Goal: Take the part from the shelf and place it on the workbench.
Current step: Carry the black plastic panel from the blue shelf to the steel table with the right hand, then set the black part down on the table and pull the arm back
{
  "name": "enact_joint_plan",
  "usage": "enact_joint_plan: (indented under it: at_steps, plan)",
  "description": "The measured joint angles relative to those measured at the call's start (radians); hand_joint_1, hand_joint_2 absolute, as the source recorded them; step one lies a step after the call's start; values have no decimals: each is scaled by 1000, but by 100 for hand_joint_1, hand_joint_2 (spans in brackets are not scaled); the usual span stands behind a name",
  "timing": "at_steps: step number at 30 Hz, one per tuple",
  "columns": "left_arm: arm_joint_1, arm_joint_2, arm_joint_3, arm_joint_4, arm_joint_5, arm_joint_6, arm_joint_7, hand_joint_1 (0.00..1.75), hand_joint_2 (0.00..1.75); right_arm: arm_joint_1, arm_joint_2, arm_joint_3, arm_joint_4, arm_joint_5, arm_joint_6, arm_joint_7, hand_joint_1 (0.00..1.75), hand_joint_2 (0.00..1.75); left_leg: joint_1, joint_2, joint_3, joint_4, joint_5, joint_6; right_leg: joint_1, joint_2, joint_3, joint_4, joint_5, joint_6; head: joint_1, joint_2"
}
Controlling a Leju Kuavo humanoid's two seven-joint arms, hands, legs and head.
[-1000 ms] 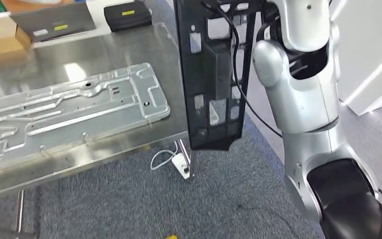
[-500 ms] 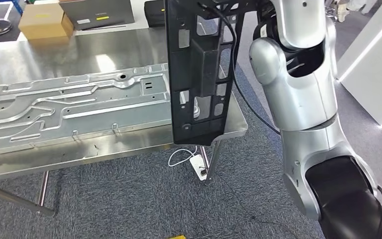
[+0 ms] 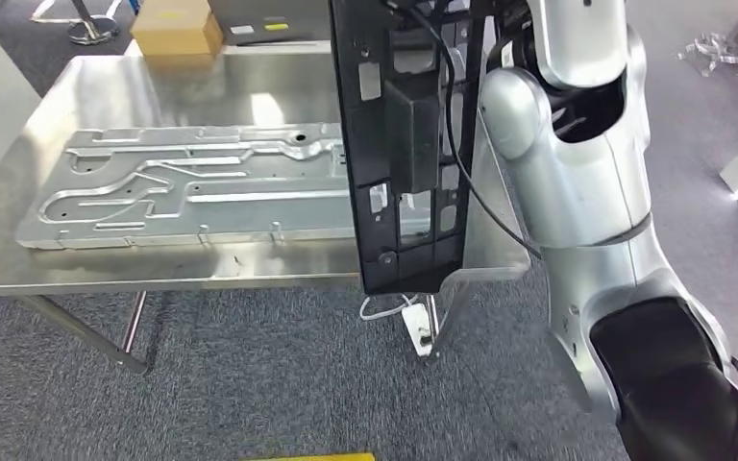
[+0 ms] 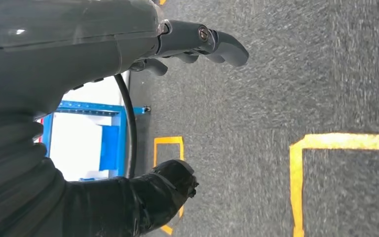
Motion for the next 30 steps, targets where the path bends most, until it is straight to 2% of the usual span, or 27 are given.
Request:
enact_joint_plan:
  at_steps: [2,3,4,6,7,8,9,10,11,13,14,15,17,18,19,21,24,30]
  plan:
    - [2,4,-8,15,0,6,-4,0,175,-2,-1,2,0,4,-3,6,175,175,1,-18,-2,2,2,17,1,-9,2,1,-5,8,1,0]
    - [4,6,-11,21,0,9,-5,0,175,-3,-2,2,0,5,-4,11,175,175,2,-24,-3,1,2,22,-2,0,2,9,-13,13,2,0]
    - [5,9,-15,28,0,13,-6,0,175,-4,-3,3,0,6,-4,16,175,175,3,-29,-4,0,3,28,-6,20,-6,32,-30,18,3,0]
    - [3,15,-21,40,0,19,-8,0,175,-7,-9,3,3,7,-2,23,175,175,3,-36,-6,-1,5,37,-11,76,-52,134,-88,24,3,0]
    - [0,19,-23,46,0,21,-10,0,175,-7,-13,3,6,7,-1,25,175,175,2,-40,-8,-1,6,39,-11,93,-86,200,-116,24,3,0]
    - [-1,22,-25,53,0,23,-11,0,175,-7,-17,2,9,7,0,26,175,175,0,-44,-8,-1,6,41,-11,100,-113,252,-132,23,3,0]
    - [-2,24,-27,59,0,23,-12,0,175,-7,-21,2,13,7,1,27,175,175,-2,-50,-9,-1,6,42,-10,104,-129,277,-131,20,3,0]
    - [-2,26,-29,64,0,23,-12,0,175,-7,-23,2,17,7,1,27,175,175,-5,-55,-8,-1,6,42,-9,105,-128,266,-112,15,3,0]
    - [-2,28,-30,68,0,24,-12,0,175,-7,-25,2,19,7,1,28,175,175,-7,-60,-7,-1,6,42,-6,107,-110,222,-79,7,3,0]
    - [-2,30,-34,74,0,24,-13,0,175,-9,-27,2,21,7,0,28,175,175,-12,-68,-5,-1,7,42,4,112,-53,93,-13,-17,3,0]
    - [-2,31,-38,77,0,25,-15,0,175,-12,-28,2,22,7,0,29,175,175,-13,-71,-6,0,8,40,8,113,-34,45,6,-26,3,0]
    - [-2,34,-41,81,0,25,-17,0,175,-14,-28,2,22,7,-1,30,175,175,-15,-71,-8,1,6,39,10,114,-24,16,14,-25,3,0]
    - [-2,39,-45,88,0,25,-21,0,175,-16,-29,2,24,8,-1,32,175,175,-13,-71,-11,3,4,40,10,112,-22,5,15,-3,4,0]
    - [-2,42,-45,92,0,25,-23,0,175,-16,-30,2,26,8,-1,32,175,175,-13,-70,-11,3,3,41,10,113,-22,3,16,4,4,0]
    - [-2,44,-47,95,0,25,-24,0,175,-17,-30,2,28,8,-2,32,175,175,-11,-70,-10,2,5,39,11,113,-22,3,15,6,4,0]
    - [-2,50,-52,101,0,26,-28,0,175,-17,-31,2,33,9,-2,32,175,175,-10,-70,-8,-2,8,34,12,114,-23,4,16,-1,4,0]
    - [0,59,-64,109,0,26,-31,0,175,-17,-33,0,39,9,-2,32,175,175,-10,-70,-8,-5,11,29,12,114,-24,4,17,-3,4,0]
    - [3,74,-70,122,0,26,-39,0,175,-17,-35,-2,49,9,-3,33,175,175,-13,-70,-10,-2,9,36,8,114,-26,4,19,-2,4,0]
